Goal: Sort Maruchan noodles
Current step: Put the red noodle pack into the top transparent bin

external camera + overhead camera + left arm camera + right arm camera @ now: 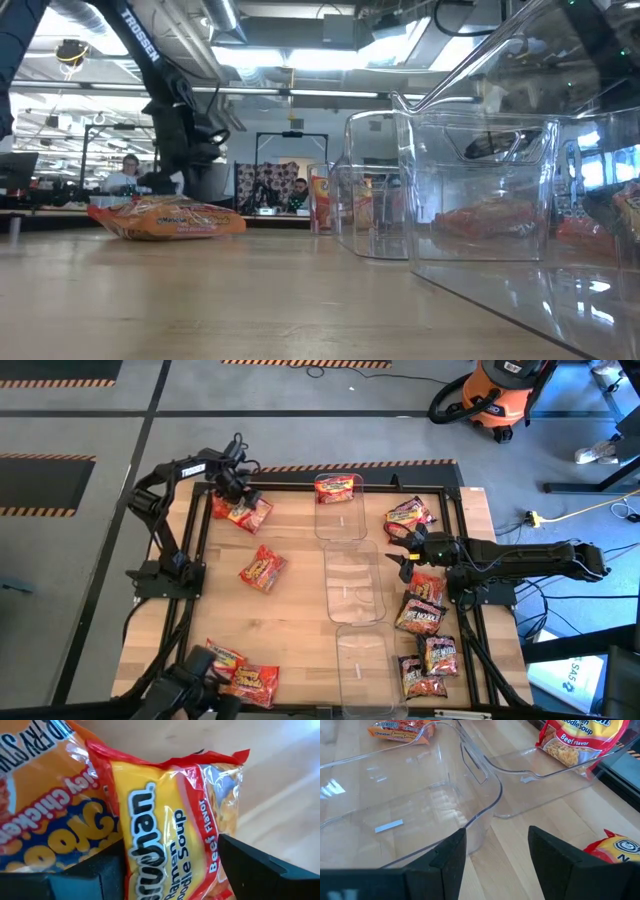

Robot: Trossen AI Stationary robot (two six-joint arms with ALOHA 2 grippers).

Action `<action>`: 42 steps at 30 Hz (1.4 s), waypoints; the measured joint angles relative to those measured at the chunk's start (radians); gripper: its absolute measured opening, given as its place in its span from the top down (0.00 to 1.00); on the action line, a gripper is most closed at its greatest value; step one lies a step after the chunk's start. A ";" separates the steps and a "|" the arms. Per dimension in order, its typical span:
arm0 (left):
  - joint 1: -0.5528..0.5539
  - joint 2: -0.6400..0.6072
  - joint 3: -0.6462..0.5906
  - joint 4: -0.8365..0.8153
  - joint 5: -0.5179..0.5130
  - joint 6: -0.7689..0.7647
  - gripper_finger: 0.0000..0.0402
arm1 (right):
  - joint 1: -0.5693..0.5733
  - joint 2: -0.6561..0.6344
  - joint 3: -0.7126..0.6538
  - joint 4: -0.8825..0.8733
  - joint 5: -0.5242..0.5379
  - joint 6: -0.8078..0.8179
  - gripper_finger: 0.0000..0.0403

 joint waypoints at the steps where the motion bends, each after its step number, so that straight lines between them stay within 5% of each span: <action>1: -0.001 0.010 0.001 0.001 0.021 0.005 0.34 | 0.000 0.000 0.000 0.000 0.000 0.000 0.52; 23: -0.095 0.037 -0.001 0.012 0.071 0.045 0.97 | 0.000 0.000 0.000 0.000 -0.001 0.000 0.52; 42: -0.348 -0.405 -0.002 0.144 -0.248 0.072 0.97 | 0.000 0.000 -0.001 0.004 0.011 -0.001 0.52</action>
